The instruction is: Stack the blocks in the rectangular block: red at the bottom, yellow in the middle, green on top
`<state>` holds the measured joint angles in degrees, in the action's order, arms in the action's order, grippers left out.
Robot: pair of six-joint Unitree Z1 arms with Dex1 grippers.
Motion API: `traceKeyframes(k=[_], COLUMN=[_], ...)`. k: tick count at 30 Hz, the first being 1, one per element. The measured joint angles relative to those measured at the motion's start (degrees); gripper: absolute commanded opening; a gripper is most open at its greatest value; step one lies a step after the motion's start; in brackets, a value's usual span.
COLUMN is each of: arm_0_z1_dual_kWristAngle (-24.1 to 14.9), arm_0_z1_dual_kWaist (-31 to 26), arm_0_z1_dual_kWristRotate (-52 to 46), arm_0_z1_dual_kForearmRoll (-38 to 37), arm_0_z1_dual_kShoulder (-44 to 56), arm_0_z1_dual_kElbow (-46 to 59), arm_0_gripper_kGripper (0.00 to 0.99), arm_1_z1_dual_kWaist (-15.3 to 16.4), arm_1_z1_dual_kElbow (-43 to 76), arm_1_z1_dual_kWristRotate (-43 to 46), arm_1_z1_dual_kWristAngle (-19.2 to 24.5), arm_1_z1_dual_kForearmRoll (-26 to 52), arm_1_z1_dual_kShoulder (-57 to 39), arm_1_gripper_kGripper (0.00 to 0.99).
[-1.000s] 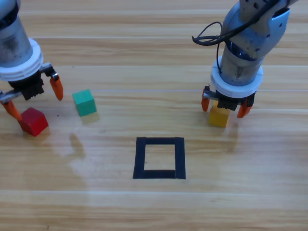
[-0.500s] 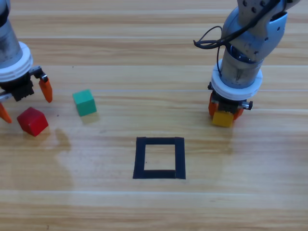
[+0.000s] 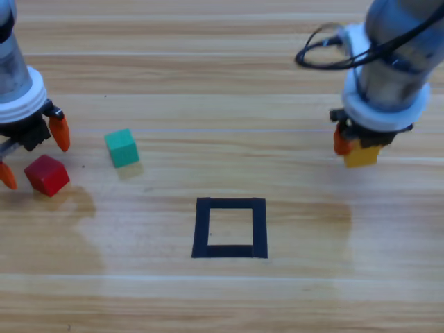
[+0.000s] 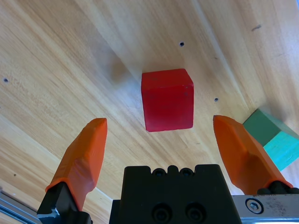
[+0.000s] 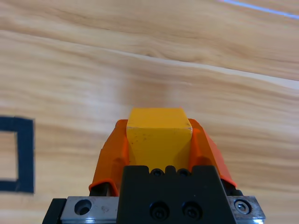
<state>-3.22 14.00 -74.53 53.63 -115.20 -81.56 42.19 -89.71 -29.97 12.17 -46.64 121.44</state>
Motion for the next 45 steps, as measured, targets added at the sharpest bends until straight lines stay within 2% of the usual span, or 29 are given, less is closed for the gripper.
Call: traceKeyframes(k=[3, 7, 11, 16, 21, 26, 29, 31, 34, 36, 42, 45], arm_0_z1_dual_kWristAngle=[0.0, 0.0, 0.0, 0.0, 0.0, 0.0, 0.0, 0.0, 0.0, 0.0, 0.0, 0.0], arm_0_z1_dual_kWaist=[0.5, 0.7, 0.7, 0.7, 0.7, 0.7, 0.7, 0.7, 0.7, 0.7, 0.6, 0.6], arm_0_z1_dual_kWristRotate=[-0.7, -1.2, -1.2, -1.6, -1.8, -1.8, -1.8, -1.8, -1.7, -0.5, 3.8, 10.0], arm_0_z1_dual_kForearmRoll=[0.0, 0.0, 0.0, 0.0, 0.0, 0.0, 0.0, 0.0, 0.0, 0.0, -0.7, -0.8], arm_0_z1_dual_kShoulder=[-1.3, -3.4, -5.0, -6.5, -7.3, -8.0, -8.0, -8.0, -8.0, -8.0, -7.7, -7.5], arm_0_z1_dual_kElbow=[0.0, 0.0, -0.3, -1.4, -2.4, -3.4, -3.4, -3.4, -3.4, -3.4, -2.8, -2.9], arm_0_gripper_kGripper=[0.960, 0.957, 0.954, 0.887, 0.867, 0.741, 0.724, 0.630, 0.420, 0.324, 0.150, 0.147], arm_1_z1_dual_kWaist=[1.3, 1.9, 2.0, 2.1, 2.1, 2.1, 2.1, 2.1, 2.1, 2.1, 2.1, 2.1], arm_1_z1_dual_kElbow=[2.6, 4.1, 4.4, 4.4, 4.4, 4.4, 4.4, 4.4, 4.4, 4.4, 4.6, 4.7], arm_1_z1_dual_kWristRotate=[-0.1, -0.9, -1.2, -1.4, -3.3, -3.9, -4.2, -4.2, -4.4, -4.6, -5.3, -5.5], arm_1_z1_dual_kWristAngle=[-0.1, -3.5, -4.9, -6.7, -8.2, -8.2, -8.2, -8.2, -8.2, -8.2, -8.2, -7.9], arm_1_z1_dual_kForearmRoll=[0.0, 0.0, 0.0, 0.0, 0.0, 0.0, 0.0, 0.0, 0.0, 0.0, 0.0, 0.0], arm_1_z1_dual_kShoulder=[-6.5, -10.6, -10.1, -9.2, -8.4, -7.4, -7.2, -7.2, -7.2, -7.2, -7.2, -7.2], arm_1_gripper_kGripper=[0.012, 0.012, 0.014, 0.014, 0.014, 0.014, 0.014, 0.014, 0.014, 0.014, 0.014, 0.014])
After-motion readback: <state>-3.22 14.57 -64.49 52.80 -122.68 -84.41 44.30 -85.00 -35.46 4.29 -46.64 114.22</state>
